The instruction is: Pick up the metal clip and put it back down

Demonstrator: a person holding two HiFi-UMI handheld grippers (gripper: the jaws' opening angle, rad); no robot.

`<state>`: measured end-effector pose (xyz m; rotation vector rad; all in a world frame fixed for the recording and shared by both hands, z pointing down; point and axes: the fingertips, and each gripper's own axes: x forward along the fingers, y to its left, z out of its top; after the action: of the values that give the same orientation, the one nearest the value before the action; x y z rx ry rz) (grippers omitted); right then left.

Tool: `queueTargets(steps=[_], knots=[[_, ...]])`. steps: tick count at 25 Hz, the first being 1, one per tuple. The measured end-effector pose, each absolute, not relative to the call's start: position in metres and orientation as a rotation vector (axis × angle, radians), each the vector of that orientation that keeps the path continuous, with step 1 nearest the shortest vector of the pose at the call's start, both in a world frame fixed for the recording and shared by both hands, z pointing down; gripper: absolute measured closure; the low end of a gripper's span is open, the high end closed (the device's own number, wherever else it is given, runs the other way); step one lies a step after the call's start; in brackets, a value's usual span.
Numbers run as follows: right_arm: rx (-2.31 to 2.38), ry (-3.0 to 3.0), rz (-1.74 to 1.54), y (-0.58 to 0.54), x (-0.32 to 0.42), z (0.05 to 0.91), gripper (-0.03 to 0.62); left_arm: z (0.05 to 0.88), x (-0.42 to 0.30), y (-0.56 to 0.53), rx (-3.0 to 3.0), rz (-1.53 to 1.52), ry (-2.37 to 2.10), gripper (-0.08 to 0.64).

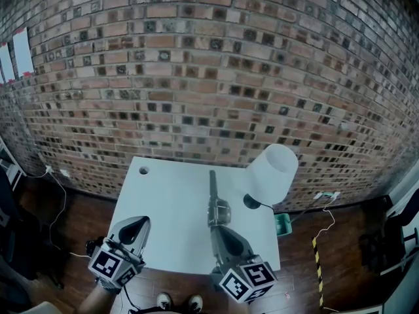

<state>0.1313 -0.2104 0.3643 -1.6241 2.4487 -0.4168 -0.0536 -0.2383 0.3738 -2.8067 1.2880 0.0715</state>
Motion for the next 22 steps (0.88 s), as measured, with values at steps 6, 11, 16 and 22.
queueTargets(steps=[6,11,16,22], knots=[[-1.63,2.437,-0.418,-0.21,0.13,0.364,0.598,0.372,-0.055,-0.236,-2.819,0.111,1.267,0.549],[-1.662,2.457,-0.43,-0.212,0.131,0.373,0.598,0.379,-0.053,-0.233,-2.828,0.069,1.245,0.549],[-1.701,2.488,-0.452,-0.222,0.131,0.391,0.598,0.39,-0.047,-0.228,-2.89,-0.023,1.23,0.549],[-1.738,2.535,-0.537,-0.236,0.128,0.427,0.598,0.4,-0.062,-0.225,-2.919,-0.068,1.276,0.549]])
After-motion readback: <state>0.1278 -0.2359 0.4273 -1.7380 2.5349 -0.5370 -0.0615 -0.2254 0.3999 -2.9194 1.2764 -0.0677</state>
